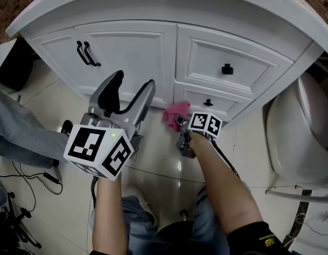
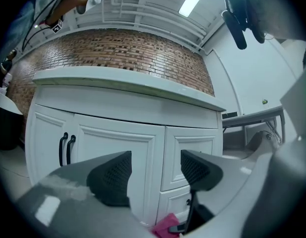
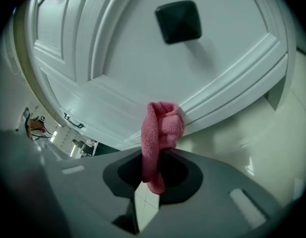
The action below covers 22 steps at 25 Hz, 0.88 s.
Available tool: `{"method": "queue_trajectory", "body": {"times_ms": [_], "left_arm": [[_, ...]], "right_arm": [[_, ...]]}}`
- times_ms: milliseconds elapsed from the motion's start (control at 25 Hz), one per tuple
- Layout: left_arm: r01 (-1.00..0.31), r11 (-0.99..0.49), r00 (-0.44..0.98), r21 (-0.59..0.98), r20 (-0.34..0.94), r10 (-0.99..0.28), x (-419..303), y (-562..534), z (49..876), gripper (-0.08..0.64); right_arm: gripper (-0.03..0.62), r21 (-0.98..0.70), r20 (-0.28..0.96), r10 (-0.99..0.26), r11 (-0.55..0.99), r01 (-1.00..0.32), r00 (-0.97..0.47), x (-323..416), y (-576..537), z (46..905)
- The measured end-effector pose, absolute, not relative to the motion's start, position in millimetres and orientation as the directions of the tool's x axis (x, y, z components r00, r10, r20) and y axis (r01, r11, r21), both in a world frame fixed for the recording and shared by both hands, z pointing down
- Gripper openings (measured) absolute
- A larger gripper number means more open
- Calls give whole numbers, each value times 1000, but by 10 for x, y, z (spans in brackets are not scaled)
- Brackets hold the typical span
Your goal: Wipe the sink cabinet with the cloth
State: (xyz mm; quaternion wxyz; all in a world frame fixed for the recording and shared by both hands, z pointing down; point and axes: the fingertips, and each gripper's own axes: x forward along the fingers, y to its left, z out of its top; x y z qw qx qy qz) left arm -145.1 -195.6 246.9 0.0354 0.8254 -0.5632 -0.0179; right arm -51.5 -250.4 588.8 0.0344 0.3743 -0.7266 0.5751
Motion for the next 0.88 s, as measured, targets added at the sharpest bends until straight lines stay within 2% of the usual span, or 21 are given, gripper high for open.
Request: {"method": "queue_trajectory", "body": {"times_ms": [120,280,400,480,640,880], "left_arm": [[-918,-387,389,79,5,-921,-1333,-1989,2461,313],[-902,-424,425,79,-5,-905,-1105,-2029,2442,313],[-893,-442,442,84,-18,-897,-973,-2053,2409,313],[-890,-448,448,89,-22,-894,-906,-2061,2409,313],[-887,-453,454,89,-18,-891,-825,-2064,2429,313],[-902,-426,428,72,8,-904,-979,-2066,2474,313]], "right_arm": [[52,-723,576,-524,32,-690,-628,121,-2575,5989],[52,-519,701,-556,32,-854,-446,1179,-2618,6004],[52,-408,743,-585,-8,-913,-326,1843,-2586,5964],[52,-387,756,-583,-32,-922,-297,2070,-2538,5983],[53,-421,756,-545,21,-907,-364,1902,-2484,6053],[52,-533,700,-457,177,-828,-548,777,-2457,6156]]}}
